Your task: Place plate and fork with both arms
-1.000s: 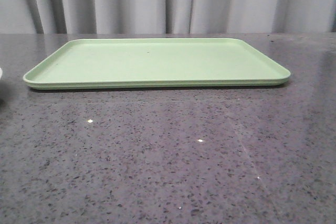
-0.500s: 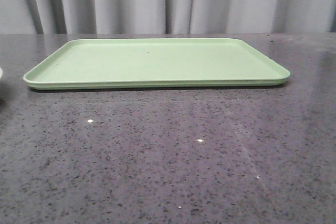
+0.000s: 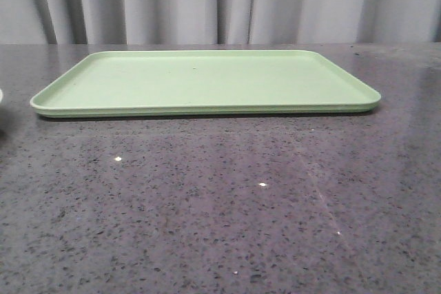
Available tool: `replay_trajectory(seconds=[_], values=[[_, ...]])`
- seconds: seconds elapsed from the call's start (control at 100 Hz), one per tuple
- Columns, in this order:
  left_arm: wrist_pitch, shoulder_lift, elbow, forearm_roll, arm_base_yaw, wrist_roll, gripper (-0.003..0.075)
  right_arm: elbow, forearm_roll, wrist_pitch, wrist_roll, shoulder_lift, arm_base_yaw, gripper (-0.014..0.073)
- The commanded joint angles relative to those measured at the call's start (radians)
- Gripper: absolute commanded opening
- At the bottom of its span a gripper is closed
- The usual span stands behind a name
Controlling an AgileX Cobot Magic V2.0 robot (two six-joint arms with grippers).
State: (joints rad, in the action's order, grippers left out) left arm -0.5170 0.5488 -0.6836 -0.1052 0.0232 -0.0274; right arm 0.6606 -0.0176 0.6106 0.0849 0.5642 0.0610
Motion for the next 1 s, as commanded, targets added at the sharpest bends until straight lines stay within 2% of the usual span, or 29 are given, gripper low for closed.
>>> replay_trajectory(seconds=[0.0,0.09,0.2,0.28,0.33,0.71,0.99], values=[[0.06,0.021,-0.042,-0.009,0.002,0.007,0.0019,0.037,0.005,-0.064,-0.008,0.016,-0.006,0.0048],[0.06,0.021,-0.042,-0.015,0.002,0.007,0.0127,0.037,0.006,-0.064,-0.008,0.016,-0.006,0.0211],[0.06,0.021,-0.042,-0.015,0.002,0.007,0.0316,0.037,0.006,-0.064,-0.008,0.016,-0.006,0.0426],[0.06,0.021,-0.042,-0.015,0.002,0.007,0.0423,0.037,0.006,-0.064,-0.008,0.016,-0.006,0.0511],[0.071,0.021,-0.042,-0.015,0.002,0.007,0.0451,0.037,0.006,-0.065,-0.008,0.016,-0.006,0.0526],[0.062,0.021,-0.046,-0.001,0.004,0.007,0.0445,0.035,0.003,-0.067,-0.007,0.016,-0.006,0.0526],[-0.144,0.101,-0.142,0.055,0.065,0.007,0.0423,0.035,-0.014,-0.06,-0.007,0.016,-0.006,0.0526]])
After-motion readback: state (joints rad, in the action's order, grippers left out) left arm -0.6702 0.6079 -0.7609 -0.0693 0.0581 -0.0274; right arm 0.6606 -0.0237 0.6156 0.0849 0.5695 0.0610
